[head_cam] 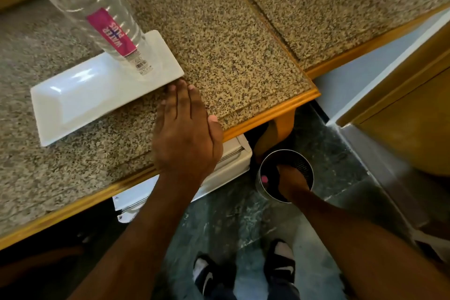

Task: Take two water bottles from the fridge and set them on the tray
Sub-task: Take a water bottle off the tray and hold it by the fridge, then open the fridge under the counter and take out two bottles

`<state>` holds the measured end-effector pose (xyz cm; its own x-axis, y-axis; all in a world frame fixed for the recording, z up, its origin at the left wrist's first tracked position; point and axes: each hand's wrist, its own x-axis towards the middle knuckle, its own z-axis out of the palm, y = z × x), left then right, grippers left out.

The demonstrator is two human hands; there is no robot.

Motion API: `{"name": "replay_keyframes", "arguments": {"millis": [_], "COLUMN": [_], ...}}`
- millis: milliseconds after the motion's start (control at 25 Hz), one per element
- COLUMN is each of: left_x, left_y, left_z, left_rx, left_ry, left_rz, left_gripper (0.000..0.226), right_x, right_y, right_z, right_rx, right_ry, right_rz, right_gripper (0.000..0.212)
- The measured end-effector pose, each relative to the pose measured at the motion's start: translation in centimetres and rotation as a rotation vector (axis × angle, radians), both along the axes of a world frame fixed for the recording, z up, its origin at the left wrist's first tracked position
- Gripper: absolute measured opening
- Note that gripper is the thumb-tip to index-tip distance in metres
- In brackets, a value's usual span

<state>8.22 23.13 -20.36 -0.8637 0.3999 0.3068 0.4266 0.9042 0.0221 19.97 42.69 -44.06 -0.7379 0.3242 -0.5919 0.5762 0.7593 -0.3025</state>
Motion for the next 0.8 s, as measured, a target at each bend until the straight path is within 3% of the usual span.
{"name": "replay_keyframes", "arguments": {"millis": [200, 440, 520, 600, 720, 800], "left_x": [1.7, 7.8, 8.8, 8.8, 7.1, 5.4], "left_y": [-2.4, -19.2, -23.8, -26.7, -28.9, -29.4], "left_z": [0.7, -8.7, -13.5, -17.8, -21.7, -23.7], "left_rx": [0.122, 0.015, -0.063, -0.129, -0.038, -0.043], "left_ry": [-0.038, 0.135, 0.03, -0.211, -0.522, -0.575], "left_rz": [-0.132, -0.068, -0.073, -0.054, 0.148, 0.136], "left_gripper": [0.05, 0.057, 0.055, 0.062, 0.06, 0.06], "right_x": [2.4, -0.9, -2.7, -4.2, -5.5, -6.3], "right_y": [-3.7, -13.5, -17.6, -21.5, -26.1, -28.3], "right_z": [4.1, 4.4, 3.0, 1.6, -0.5, -1.4], "right_rx": [0.055, -0.064, -0.063, -0.081, -0.01, 0.056], "right_ry": [0.022, 0.458, 0.575, 0.618, 0.61, 0.581], "right_rz": [0.022, 0.118, 0.205, 0.272, 0.429, 0.558], "right_gripper": [0.034, 0.025, 0.026, 0.027, 0.033, 0.043]}}
